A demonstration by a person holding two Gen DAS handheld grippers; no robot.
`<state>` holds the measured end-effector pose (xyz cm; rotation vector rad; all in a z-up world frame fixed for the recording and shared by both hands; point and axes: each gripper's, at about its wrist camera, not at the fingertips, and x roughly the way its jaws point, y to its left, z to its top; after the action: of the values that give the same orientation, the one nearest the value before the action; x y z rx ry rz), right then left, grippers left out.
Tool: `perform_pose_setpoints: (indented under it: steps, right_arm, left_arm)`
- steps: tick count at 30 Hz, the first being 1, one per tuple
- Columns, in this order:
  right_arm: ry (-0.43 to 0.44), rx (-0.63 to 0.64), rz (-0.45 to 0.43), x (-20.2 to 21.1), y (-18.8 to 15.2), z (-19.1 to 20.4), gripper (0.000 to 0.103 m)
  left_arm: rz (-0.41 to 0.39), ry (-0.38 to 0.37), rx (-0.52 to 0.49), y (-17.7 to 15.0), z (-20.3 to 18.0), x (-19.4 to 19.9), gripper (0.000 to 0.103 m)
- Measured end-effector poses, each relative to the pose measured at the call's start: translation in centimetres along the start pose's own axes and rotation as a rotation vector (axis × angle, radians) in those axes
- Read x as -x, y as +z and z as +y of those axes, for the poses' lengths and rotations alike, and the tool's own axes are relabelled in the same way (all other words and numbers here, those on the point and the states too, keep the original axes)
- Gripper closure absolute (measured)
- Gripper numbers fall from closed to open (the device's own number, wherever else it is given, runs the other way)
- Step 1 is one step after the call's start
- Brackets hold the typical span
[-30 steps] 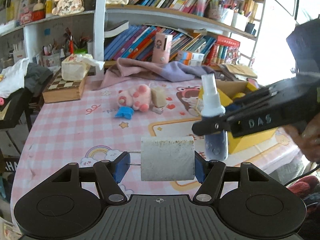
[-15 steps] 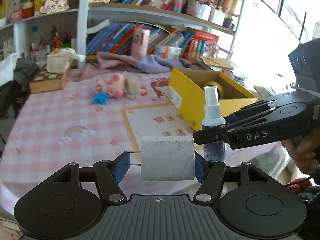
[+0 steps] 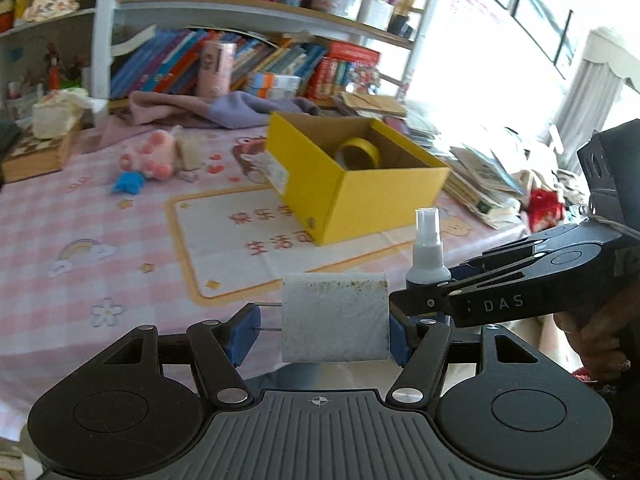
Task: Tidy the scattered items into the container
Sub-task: 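Carry the charger and spray bottle over the yellow box with both tools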
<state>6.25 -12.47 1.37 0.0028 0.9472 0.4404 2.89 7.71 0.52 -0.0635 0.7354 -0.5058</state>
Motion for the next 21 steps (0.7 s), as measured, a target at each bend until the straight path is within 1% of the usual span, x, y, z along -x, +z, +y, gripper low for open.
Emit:
perform_pose_setpoints:
  steps: [12,21]
  right_arm:
    - [-0.100,-0.114,-0.016,2.8,-2.3,-3.6,0.073]
    - [-0.148,-0.186,-0.017,4.2,-3.2,-6.4,0.073]
  left_arm:
    - [0.037,-0.122,-0.093,1.0,-3.5,-2.8,0.038]
    - [0.070,-0.181,-0.147,2.0,-6.0,-4.9,0.038]
